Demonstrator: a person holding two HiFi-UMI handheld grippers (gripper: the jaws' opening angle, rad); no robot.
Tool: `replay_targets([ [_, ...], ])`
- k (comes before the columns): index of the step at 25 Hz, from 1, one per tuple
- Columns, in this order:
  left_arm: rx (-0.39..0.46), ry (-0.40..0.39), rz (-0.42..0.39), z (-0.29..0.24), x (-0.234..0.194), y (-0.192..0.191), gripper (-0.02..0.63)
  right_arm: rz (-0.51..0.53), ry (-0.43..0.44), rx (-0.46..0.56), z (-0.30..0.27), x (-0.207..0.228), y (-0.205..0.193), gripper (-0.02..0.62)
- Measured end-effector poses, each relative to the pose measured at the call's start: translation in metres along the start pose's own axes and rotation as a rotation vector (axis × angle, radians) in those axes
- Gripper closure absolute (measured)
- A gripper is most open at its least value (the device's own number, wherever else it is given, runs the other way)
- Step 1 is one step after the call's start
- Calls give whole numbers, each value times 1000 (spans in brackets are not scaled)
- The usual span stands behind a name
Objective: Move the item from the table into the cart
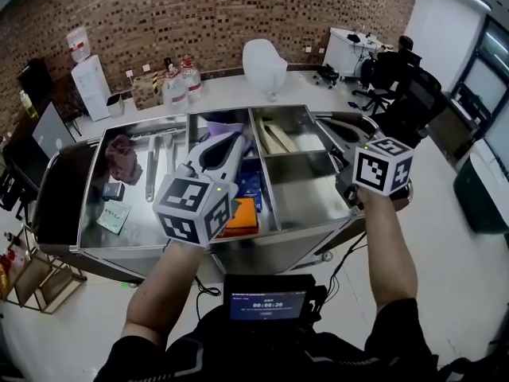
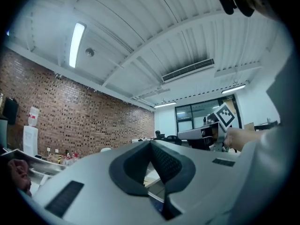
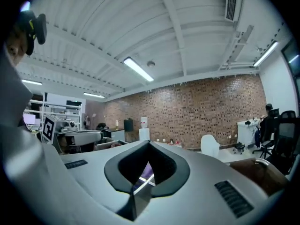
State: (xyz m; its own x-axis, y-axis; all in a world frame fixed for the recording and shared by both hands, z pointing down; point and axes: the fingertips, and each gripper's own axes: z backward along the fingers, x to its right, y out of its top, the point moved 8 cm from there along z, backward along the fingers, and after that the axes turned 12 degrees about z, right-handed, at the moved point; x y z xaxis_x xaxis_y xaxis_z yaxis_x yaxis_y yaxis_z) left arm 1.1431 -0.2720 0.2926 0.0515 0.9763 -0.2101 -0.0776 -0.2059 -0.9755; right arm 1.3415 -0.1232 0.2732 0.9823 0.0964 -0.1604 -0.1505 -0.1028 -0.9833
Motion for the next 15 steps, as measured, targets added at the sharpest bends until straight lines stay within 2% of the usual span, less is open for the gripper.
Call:
replay_targets([
  [5, 26, -57, -61, 26, 13, -6, 601, 32, -63, 92, 37, -33, 3, 586],
  [10, 56, -41, -66, 59, 20, -22, 601, 76, -147, 130, 76, -58, -21, 586],
  [15, 58, -17, -76, 73, 5, -47, 601, -8, -174, 167, 91, -70, -53, 586],
])
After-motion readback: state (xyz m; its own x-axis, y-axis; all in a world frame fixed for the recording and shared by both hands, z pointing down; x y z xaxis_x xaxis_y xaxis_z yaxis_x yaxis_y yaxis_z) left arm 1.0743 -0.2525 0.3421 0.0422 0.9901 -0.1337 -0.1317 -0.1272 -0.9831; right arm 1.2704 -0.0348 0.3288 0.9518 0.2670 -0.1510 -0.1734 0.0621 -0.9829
